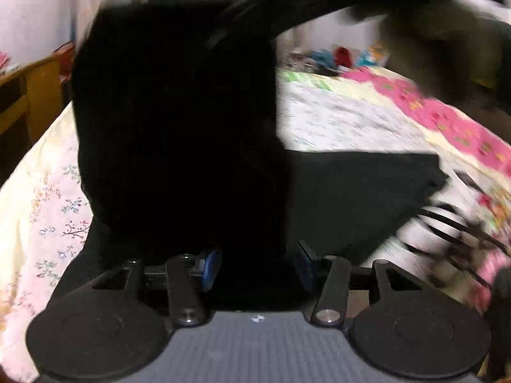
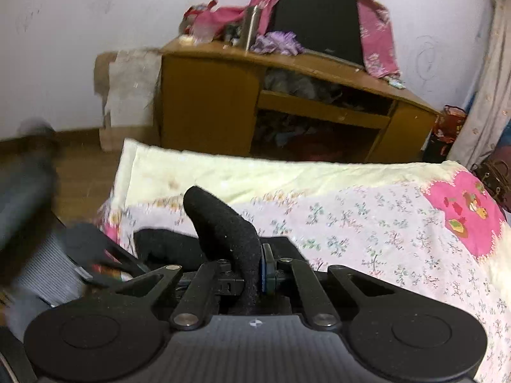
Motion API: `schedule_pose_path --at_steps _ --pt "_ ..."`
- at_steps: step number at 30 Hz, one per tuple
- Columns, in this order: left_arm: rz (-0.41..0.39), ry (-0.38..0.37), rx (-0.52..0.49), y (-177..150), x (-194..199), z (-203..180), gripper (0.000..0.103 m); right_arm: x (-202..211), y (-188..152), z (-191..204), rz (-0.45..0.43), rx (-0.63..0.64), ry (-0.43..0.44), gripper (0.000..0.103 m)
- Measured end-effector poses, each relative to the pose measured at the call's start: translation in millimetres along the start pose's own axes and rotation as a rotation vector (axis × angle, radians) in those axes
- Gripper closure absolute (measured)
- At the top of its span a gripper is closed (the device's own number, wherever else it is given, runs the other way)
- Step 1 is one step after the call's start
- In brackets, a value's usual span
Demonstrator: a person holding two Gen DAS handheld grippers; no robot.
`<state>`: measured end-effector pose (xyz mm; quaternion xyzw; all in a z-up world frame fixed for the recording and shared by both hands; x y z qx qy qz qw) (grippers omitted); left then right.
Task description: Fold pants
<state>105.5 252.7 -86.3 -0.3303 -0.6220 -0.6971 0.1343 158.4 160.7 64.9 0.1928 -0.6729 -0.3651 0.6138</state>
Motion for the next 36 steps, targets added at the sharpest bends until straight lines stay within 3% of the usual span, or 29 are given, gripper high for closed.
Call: schedule_pose_path --at_steps 4,9,11,12,15,18,22,24,26,28,30,31,33,36 --pt "0.006 0.064 0.083 16 -26 19 0.044 9 -1 -8 -0.020 0.000 -0.033 0.103" --pt "0.001 0.214 -0.093 22 -12 39 0.045 14 -14 -19 -0.022 -0.025 -0.065 0.103" --pt "0.018 0.233 -0.180 20 -2 52 0.044 16 -21 -24 -0.029 -0.055 -0.065 0.103" --pt "0.048 0.252 -0.196 19 -1 64 0.045 15 -23 -26 -0.032 -0.063 -0.066 0.103" --pt "0.080 0.432 -0.233 23 -8 95 0.046 16 -24 -19 -0.055 -0.075 -0.020 0.103" --pt "0.082 0.520 -0.227 20 -16 110 0.047 11 -21 9 -0.060 -0.008 0.021 0.103" --pt "0.139 0.469 -0.220 1 -13 105 0.046 -31 -48 56 0.048 0.064 0.153 0.103" --pt "0.154 0.491 -0.239 -13 1 111 0.043 -49 -65 76 0.095 0.059 0.252 0.103" --pt "0.167 0.487 -0.180 -22 14 131 0.040 -57 -77 91 0.114 0.042 0.310 0.103" --pt "0.181 0.464 -0.057 -21 27 153 0.032 -57 -82 90 0.106 -0.020 0.342 0.103" --pt "0.168 0.517 0.041 -19 47 171 0.034 -50 -80 80 0.058 -0.068 0.325 0.102" --pt "0.143 0.534 0.064 -15 59 174 0.034 -46 -76 74 0.020 -0.102 0.324 0.095" --pt "0.085 0.524 0.109 -12 84 168 0.034 -35 -63 58 -0.089 -0.175 0.318 0.093" --pt "0.035 0.540 0.111 -3 101 157 0.033 -25 -43 39 -0.232 -0.190 0.279 0.090"
Point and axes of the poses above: each gripper's, at about its wrist camera, not at the fingertips, and x roughly against the way its jaws point, z to its left, y to its top, the point moved 7 cm from there along -x, roughly the way its jaws point, and after that the axes turned 15 degrees about y, right-handed, at the moved point
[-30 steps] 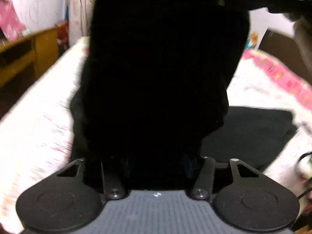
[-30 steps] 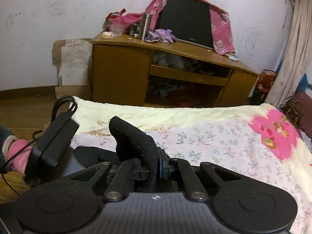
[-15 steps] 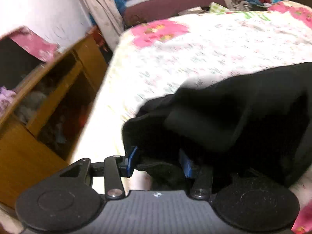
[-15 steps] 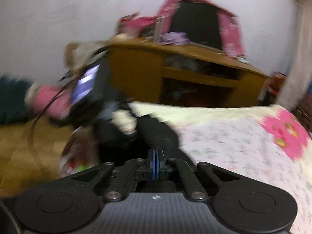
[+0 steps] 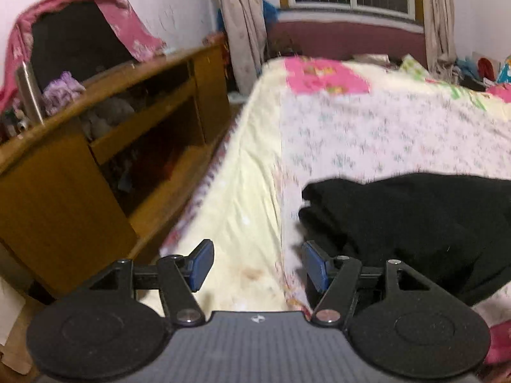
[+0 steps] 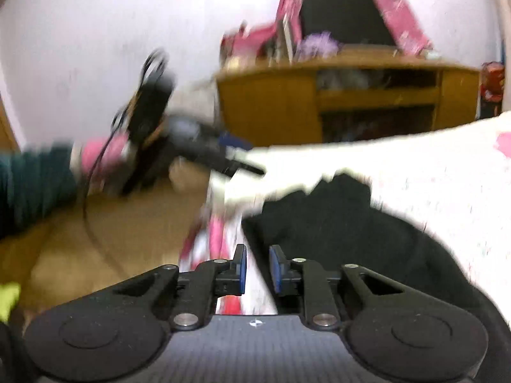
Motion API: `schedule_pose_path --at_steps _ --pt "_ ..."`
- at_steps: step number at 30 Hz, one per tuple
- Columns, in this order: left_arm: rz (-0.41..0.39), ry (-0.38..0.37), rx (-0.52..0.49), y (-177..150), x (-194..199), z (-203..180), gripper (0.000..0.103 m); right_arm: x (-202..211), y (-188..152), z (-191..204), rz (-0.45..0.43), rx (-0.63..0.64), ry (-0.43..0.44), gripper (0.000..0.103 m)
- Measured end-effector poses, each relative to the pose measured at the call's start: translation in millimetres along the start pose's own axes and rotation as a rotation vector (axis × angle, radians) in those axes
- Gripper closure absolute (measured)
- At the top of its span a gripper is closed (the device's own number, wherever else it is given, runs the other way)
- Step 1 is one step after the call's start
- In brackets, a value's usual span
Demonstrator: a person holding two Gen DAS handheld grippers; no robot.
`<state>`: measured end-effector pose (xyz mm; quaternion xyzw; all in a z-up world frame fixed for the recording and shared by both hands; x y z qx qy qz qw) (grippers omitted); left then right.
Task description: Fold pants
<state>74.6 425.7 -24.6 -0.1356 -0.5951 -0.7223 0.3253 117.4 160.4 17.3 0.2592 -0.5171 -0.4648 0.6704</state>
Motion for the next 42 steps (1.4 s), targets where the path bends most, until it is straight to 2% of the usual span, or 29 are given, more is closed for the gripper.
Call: schedule_pose_path --at_steps 3,4,5,6,7,9,10,12,14,16,18,19,22,23,27,30,33,36,40,42 --pt "-0.059 -0.031 -0.043 17 -9 -15 0.033 -11 11 -27 -0.093 -0.040 -0.144 0.087" --pt "-0.075 -0.033 -0.067 23 -10 -24 0.033 -20 6 -35 -0.091 -0.048 -0.183 0.082" --pt "-0.088 -0.037 -0.085 30 -12 -28 0.033 -33 -3 -44 -0.069 -0.077 -0.219 0.082" --pt "-0.100 -0.047 -0.096 34 -15 -34 0.033 -51 -16 -53 -0.043 -0.152 -0.221 0.082" --pt "-0.108 -0.061 -0.099 38 -22 -41 0.032 -73 -32 -59 -0.026 -0.269 -0.151 0.082" --pt "-0.113 -0.090 -0.105 43 -20 -53 0.032 -113 -53 -57 0.018 -0.371 -0.043 0.082" --pt "-0.109 -0.106 -0.105 45 -23 -60 0.032 -140 -63 -50 0.070 -0.366 -0.003 0.077" --pt "-0.087 -0.142 -0.102 46 -29 -72 0.032 -165 -69 -38 0.117 -0.267 -0.024 0.059" --pt "-0.079 -0.200 -0.099 45 -33 -90 0.032 -163 -65 -30 0.119 -0.226 -0.034 0.058" --pt "-0.078 -0.266 -0.093 44 -36 -110 0.032 -141 -63 -27 0.092 -0.219 -0.026 0.062" --pt "-0.078 -0.326 -0.098 41 -45 -130 0.030 -114 -65 -26 0.069 -0.180 -0.058 0.064" --pt "-0.040 -0.319 -0.127 34 -58 -140 0.030 -103 -66 -24 0.055 -0.164 -0.083 0.064" --pt "0.044 -0.139 -0.256 1 -96 -147 0.030 -48 -76 -16 -0.010 -0.214 -0.145 0.065" --pt "0.064 -0.098 -0.271 -9 -102 -143 0.030 -29 -81 -15 -0.030 -0.239 -0.167 0.065" --pt "0.088 -0.066 -0.236 -18 -100 -135 0.030 72 -117 -30 -0.104 -0.362 -0.402 0.064" --pt "0.080 0.000 -0.312 -14 -95 -152 0.030 160 -160 -47 -0.170 -0.521 -0.635 0.063" --pt "0.050 0.018 -0.354 -3 -81 -171 0.030 239 -206 -52 -0.228 -0.638 -0.878 0.060" --pt "0.011 0.043 -0.395 8 -68 -191 0.030 310 -250 -46 -0.353 -0.787 -1.023 0.057" --pt "-0.039 0.053 -0.440 22 -49 -216 0.030 359 -302 -41 -0.584 -0.961 -1.072 0.056" --pt "-0.051 0.018 -0.442 24 -37 -225 0.030 370 -321 -45 -0.696 -1.036 -1.022 0.056"
Point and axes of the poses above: each gripper's, at about its wrist camera, not at the fingertips, and x roughly against the way its jaws point, z to its left, y to its top, the point moved 7 cm from there along -x, roughly the way its jaws point, and after that the axes turned 15 degrees about y, right-handed, at the moved point
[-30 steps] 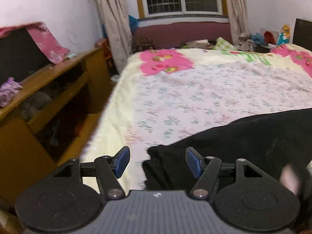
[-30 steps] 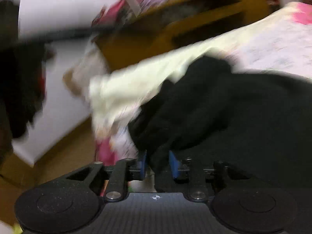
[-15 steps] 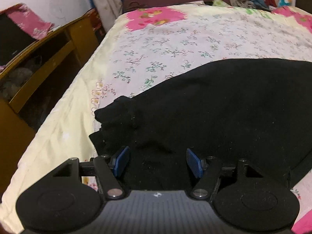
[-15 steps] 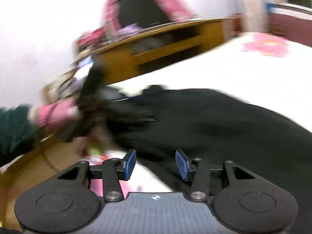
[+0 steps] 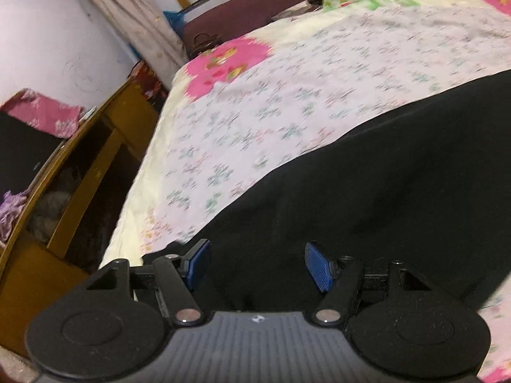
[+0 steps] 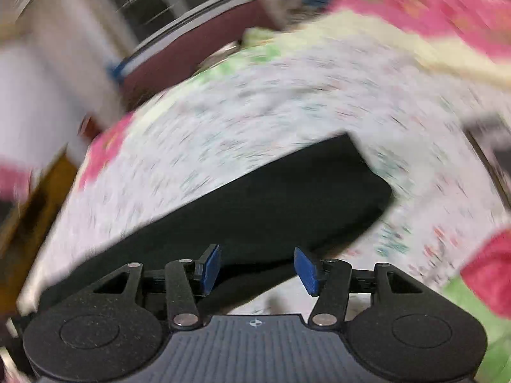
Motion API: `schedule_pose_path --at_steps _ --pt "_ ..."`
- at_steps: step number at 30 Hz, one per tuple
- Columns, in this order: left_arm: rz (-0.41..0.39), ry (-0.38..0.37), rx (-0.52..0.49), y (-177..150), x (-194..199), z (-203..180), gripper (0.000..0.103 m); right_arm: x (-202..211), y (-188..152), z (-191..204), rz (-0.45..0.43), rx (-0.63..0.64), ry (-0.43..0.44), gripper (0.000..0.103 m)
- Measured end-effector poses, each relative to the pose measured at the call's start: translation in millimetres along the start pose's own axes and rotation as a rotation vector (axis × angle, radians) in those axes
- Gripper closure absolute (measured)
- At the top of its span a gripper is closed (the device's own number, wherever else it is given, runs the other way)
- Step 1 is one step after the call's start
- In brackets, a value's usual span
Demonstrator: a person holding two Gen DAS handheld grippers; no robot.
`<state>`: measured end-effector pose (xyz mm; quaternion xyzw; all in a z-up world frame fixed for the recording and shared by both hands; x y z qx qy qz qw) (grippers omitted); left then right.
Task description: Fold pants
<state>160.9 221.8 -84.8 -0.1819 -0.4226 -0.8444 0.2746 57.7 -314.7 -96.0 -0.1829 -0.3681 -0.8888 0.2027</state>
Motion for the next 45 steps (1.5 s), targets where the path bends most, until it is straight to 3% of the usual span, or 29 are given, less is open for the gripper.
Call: schedule_pose_path --at_steps 3,8,9,10,11,14,17,19,20,21,22,24,26,33,35,36,45 --pt "-0.034 -0.039 -0.018 12 11 -16 0.029 -11 3 -14 -0.029 -0.089 0.035 0.055" --pt "-0.013 -0.127 -0.023 22 4 -57 0.029 -30 -5 -21 -0.067 -0.241 0.078 0.057" --pt "-0.024 -0.146 -0.037 24 7 -65 0.029 -24 -2 -21 -0.070 -0.221 0.064 0.069" --pt "-0.035 -0.163 -0.060 25 11 -74 0.029 -25 -1 -21 -0.061 -0.190 0.043 0.093" --pt "-0.037 -0.179 -0.089 23 12 -82 0.029 -19 2 -24 -0.052 -0.178 0.029 0.103" --pt "0.037 -0.223 -0.119 2 11 -97 0.029 -10 7 -33 -0.013 -0.155 0.007 0.103" --pt "0.063 -0.262 -0.068 -11 16 -94 0.029 9 15 -26 0.041 0.051 -0.135 0.103" --pt "0.066 -0.271 -0.054 -9 19 -92 0.029 13 9 12 0.102 0.369 -0.159 0.095" --pt "0.067 -0.277 -0.051 -8 20 -92 0.029 9 1 35 0.137 0.557 -0.163 0.091" --pt "0.063 -0.292 -0.045 -4 22 -94 0.029 4 -10 53 0.176 0.699 -0.142 0.077" --pt "0.053 -0.310 -0.033 0 25 -95 0.029 -2 -21 68 0.215 0.798 -0.098 0.074" --pt "0.040 -0.348 0.007 10 34 -99 0.029 -17 -37 85 0.283 0.925 -0.029 0.074" --pt "0.027 -0.395 0.035 17 43 -103 0.029 -35 -48 90 0.331 1.041 -0.040 0.076" --pt "-0.005 -0.457 0.009 24 67 -120 0.029 -68 -56 74 0.463 1.176 -0.084 0.085" --pt "-0.004 -0.466 0.006 28 66 -124 0.029 -68 -55 71 0.470 1.163 -0.082 0.094" --pt "-0.003 -0.469 0.000 29 66 -126 0.029 -69 -53 68 0.473 1.156 -0.093 0.103" --pt "-0.022 -0.517 -0.047 43 63 -151 0.029 -23 -42 57 0.470 1.056 -0.113 0.103"
Point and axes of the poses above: each gripper's, at about its wrist camera, not at the fingertips, and x roughly against the way its jaws point, z to its left, y to its top, the point moved 7 cm from there along -x, roughly the way its jaws point, and after that the axes turned 15 degrees about y, right-handed, at the moved point
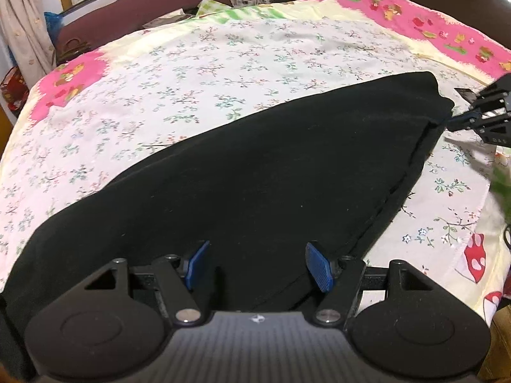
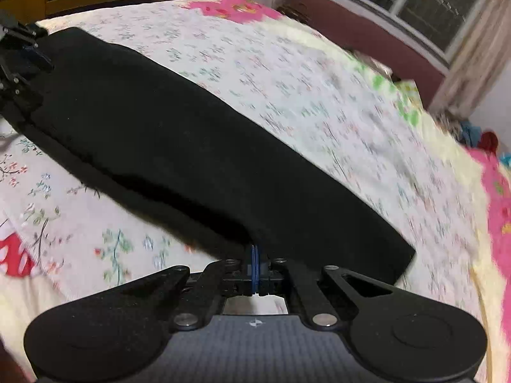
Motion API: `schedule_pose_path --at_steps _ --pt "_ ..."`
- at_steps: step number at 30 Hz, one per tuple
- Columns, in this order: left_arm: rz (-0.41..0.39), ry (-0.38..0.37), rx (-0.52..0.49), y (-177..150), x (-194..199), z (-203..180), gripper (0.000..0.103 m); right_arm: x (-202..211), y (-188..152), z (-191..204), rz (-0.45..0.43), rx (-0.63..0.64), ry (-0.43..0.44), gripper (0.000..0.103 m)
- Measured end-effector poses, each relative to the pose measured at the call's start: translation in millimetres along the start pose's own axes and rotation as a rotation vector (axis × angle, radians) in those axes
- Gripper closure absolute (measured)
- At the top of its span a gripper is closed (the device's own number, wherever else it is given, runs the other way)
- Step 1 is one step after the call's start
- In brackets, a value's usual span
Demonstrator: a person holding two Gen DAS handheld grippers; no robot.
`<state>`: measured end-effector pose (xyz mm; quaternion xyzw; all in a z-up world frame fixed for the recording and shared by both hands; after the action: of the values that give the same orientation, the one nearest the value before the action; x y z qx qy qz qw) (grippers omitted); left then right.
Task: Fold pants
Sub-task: 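Grasp the narrow end of the pants with the right gripper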
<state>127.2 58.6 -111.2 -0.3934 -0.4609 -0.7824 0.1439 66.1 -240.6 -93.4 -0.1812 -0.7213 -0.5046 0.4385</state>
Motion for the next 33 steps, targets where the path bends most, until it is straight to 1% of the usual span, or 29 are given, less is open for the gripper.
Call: schedule_pose_path --at_steps 2,5,6,7,8,9,10,11,12,13,14,16,17,19,21,22,25,28,30,31,32,33 --pt "0.008 -0.009 0.003 2 -5 -6 0.029 -5 -5 -2 -0.006 -0.013 0.001 0.103" --pt "0.002 -0.016 -0.011 6 -5 -13 0.029 -6 10 10 -0.070 0.083 -0.018 0.103" --pt "0.000 -0.022 -0.010 7 -4 -15 0.029 -9 16 15 -0.081 0.132 -0.024 0.095" --pt "-0.002 -0.033 -0.007 8 -4 -17 0.029 -14 19 20 -0.076 0.193 -0.028 0.079" --pt "-0.007 -0.046 -0.001 11 -4 -19 0.029 -20 21 26 -0.064 0.258 -0.025 0.074" --pt "-0.011 -0.054 0.005 12 -4 -21 0.029 -24 21 30 -0.050 0.301 -0.021 0.073" --pt "-0.014 -0.062 0.010 15 -6 -24 0.029 -31 22 32 -0.044 0.320 -0.027 0.074" --pt "-0.017 -0.066 0.010 17 -7 -26 0.029 -37 25 31 -0.046 0.308 -0.030 0.076" --pt "-0.021 -0.073 0.007 18 -8 -29 0.029 -40 27 29 -0.046 0.290 -0.025 0.081" --pt "-0.022 -0.081 0.003 19 -9 -32 0.029 -42 29 26 -0.056 0.262 -0.017 0.085" --pt "-0.022 -0.087 -0.004 20 -9 -34 0.029 -43 30 22 -0.062 0.235 -0.009 0.085" --pt "-0.023 -0.090 -0.022 21 -9 -36 0.029 -42 28 14 -0.056 0.197 -0.002 0.092" --pt "-0.021 -0.091 -0.024 20 -10 -36 0.029 -43 27 8 -0.057 0.172 -0.005 0.093" --pt "-0.011 -0.093 -0.014 20 -12 -36 0.029 -47 28 1 -0.067 0.126 -0.007 0.093" --pt "-0.004 -0.093 0.002 21 -13 -35 0.029 -54 25 7 -0.066 0.153 -0.008 0.094" --pt "-0.001 -0.093 0.005 21 -13 -35 0.029 -57 24 11 -0.049 0.162 -0.002 0.103" --pt "0.001 -0.094 -0.016 19 -10 -38 0.029 -50 23 13 -0.030 0.149 0.009 0.103" --pt "-0.001 -0.094 -0.024 20 -6 -38 0.029 -29 25 11 -0.045 0.083 0.053 0.103" --pt "-0.004 -0.094 -0.023 20 -5 -37 0.029 -18 24 14 -0.059 0.069 0.071 0.103" --pt "-0.004 -0.092 -0.021 20 -6 -38 0.029 -18 22 13 -0.060 0.060 0.081 0.103" --pt "-0.004 -0.090 -0.018 20 -8 -38 0.029 -24 19 12 -0.042 0.056 0.088 0.103" --pt "-0.002 -0.089 -0.013 20 -9 -39 0.029 -34 13 10 -0.015 0.067 0.074 0.103"
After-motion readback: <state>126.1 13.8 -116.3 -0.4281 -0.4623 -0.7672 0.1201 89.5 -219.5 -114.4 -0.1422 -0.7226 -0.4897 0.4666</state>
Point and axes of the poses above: each gripper's, at about its wrist camera, not at the fingertips, and x roughly against the way its jaws point, z to its left, y to its top, the point moved 7 cm from there along -x, roughly the way its jaws point, and after that the axes turned 15 degrees about y, right-handed, at the moved point
